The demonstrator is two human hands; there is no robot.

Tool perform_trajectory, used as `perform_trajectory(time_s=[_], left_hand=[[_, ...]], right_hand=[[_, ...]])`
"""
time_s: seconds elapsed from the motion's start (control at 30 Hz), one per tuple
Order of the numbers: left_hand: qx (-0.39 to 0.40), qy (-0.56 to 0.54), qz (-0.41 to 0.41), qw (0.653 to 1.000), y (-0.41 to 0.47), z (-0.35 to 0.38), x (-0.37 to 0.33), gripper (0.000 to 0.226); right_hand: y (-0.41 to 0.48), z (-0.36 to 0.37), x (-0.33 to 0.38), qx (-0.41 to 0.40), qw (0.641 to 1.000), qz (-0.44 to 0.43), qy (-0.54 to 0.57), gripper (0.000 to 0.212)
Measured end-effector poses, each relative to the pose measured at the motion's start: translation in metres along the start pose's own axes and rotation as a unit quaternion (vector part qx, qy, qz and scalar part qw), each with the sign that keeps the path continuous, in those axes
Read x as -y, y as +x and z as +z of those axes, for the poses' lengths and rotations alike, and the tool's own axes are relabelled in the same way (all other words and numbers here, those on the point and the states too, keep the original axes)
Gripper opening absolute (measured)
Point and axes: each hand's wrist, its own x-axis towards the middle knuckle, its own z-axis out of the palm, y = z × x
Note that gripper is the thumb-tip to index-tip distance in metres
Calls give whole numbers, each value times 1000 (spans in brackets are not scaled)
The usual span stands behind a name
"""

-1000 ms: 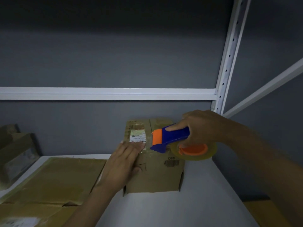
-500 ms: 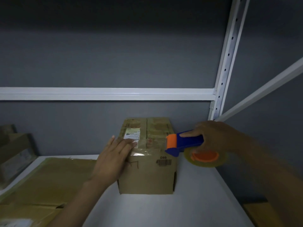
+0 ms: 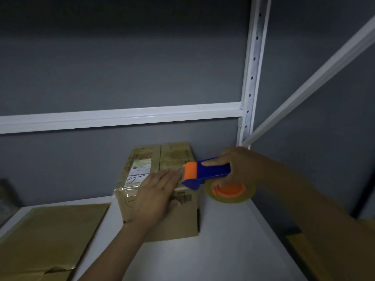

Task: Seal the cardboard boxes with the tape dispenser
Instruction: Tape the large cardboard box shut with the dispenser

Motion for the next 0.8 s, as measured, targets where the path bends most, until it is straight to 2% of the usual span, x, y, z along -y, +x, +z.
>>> perform_trajectory(time_s=[0.1,0.27,0.37,0.5,0.6,0.63,0.7,0.8], left_hand=[[-4,0,7,1000,0,3,3,70],[-21,7,20,1000,2,3,5,73],[7,12,8,1000,1,0,6,71],[42,1,-3,999,-1,-2,8,73],[28,10,-5,1000,1,-5,5,68],[23,23,-3,999,4,-5,2,70],[36,55,13,998,9,-5,-7,90],[67,55,43,995,15,-1,-18,108]], right_hand=[[-10,7,-9,5,998,14,61,72],[-33,8,-38,-1,992,58,108,69],[-43,17,-46,-4,985,78,154,68],[-59,36,-52,-12,982,85,167,69],[-60,51,-45,-21,983,68,171,69],[-56,58,-40,-27,985,63,156,70],[-47,70,-30,-40,991,72,110,72],[-36,85,-25,-58,990,83,94,73]])
